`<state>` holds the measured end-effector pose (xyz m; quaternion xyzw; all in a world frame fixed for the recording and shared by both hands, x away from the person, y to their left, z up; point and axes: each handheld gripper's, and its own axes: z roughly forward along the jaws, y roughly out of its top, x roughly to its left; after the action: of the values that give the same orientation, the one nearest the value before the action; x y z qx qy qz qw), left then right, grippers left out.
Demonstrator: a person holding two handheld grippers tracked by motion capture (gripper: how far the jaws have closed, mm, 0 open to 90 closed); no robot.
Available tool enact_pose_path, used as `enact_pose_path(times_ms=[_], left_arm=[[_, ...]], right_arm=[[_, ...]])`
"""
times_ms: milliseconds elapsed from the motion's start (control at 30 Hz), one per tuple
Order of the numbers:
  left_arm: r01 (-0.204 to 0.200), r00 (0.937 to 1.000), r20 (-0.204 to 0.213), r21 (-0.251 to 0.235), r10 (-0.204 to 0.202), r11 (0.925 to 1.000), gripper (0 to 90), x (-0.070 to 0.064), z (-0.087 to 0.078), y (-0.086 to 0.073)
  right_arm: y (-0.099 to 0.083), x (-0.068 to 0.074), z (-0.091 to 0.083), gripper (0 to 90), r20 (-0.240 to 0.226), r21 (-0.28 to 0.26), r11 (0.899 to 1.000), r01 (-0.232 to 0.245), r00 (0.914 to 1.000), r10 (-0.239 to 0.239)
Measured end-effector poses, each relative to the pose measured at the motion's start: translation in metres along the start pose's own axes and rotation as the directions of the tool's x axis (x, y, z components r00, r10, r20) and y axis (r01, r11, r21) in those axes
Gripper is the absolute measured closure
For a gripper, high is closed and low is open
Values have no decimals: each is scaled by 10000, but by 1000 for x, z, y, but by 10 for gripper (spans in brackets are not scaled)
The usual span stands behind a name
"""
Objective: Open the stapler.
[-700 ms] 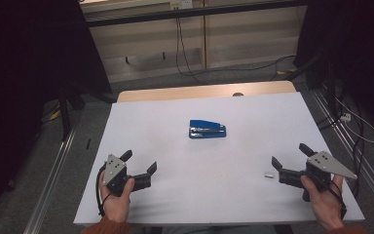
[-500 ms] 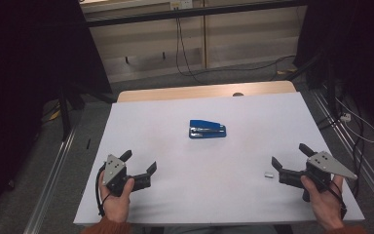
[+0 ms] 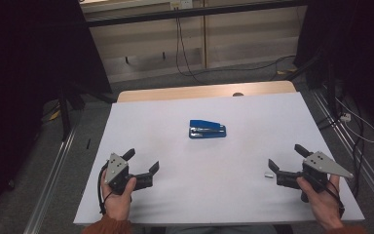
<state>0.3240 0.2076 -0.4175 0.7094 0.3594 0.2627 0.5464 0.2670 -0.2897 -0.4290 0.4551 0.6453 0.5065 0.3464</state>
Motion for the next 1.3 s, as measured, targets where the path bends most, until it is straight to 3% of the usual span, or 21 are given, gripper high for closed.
enact_pose_path(times_ms=[100, 233, 300, 367, 500, 633, 733, 1067, 1300], left_arm=[[170, 9997, 164, 170, -173, 9997, 26, 0, 2, -1], [778, 9964, 291, 622, -797, 9950, 28, 3, 9, -4], [557, 9983, 129, 822, -569, 9951, 32, 3, 12, -5], [667, 9969, 350, 855, -699, 9941, 41, 3, 15, -4], [389, 9992, 34, 777, -393, 9962, 41, 1, 17, -2], [326, 9993, 182, 747, -341, 9967, 42, 0, 20, 1], [-17, 9998, 191, 770, 2, 9970, 41, -2, 24, 2], [-458, 9986, 316, 810, 433, 9957, 42, -7, 38, 7], [-581, 9977, 403, 766, 551, 9954, 41, -8, 47, 12]], right_arm=[[1, 0, 1, 0, -56, -7, 10000, 5, 10000, -5], [2, 1, 5, 0, -209, 25, 10000, -40, 9998, 40], [2, 2, 7, 1, -278, 119, 9999, 67, 9996, -63], [3, 5, 13, 3, -367, 217, 9998, 26, 9993, -18], [5, 7, 17, 4, -406, 181, 9997, 153, 9991, -145], [7, 9, 21, 7, -524, 137, 9997, 198, 9984, -190], [11, 12, 24, 6, -624, 28, 9997, 228, 9978, -226], [18, 23, 43, 13, -1124, 61, 9987, 496, 9925, -486], [21, 27, 53, 18, -1254, 20, 9981, 620, 9902, -613]])
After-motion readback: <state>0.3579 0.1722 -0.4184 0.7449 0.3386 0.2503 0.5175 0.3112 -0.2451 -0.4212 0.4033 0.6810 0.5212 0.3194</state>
